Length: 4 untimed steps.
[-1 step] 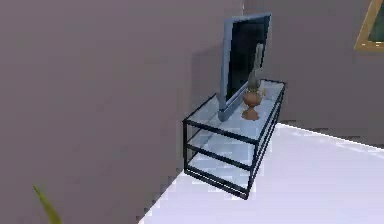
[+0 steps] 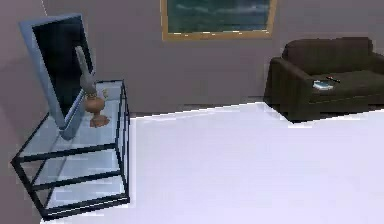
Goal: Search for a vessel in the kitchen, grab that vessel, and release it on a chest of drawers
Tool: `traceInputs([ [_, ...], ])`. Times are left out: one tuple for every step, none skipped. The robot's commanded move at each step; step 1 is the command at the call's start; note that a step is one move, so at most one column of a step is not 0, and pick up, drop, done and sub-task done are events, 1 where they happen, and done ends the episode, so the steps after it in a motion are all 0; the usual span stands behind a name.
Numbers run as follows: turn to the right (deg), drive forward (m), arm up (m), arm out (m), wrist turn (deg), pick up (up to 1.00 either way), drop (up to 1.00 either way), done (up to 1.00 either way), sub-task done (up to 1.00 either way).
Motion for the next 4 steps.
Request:
traceInputs([
  [45.0,0.00,0.00,0.00,0.0,0.00,0.00,0.00,0.00],
  [42.0,0.00,0.00,0.00,0.0,0.00,0.00,0.00,0.00],
  [0.0,0.20,0.00,0.00,0.0,0.00,0.00,0.00,0.00],
  [-9.0,0.00,0.00,0.00,0.0,0.00,0.00,0.00,0.00],
])
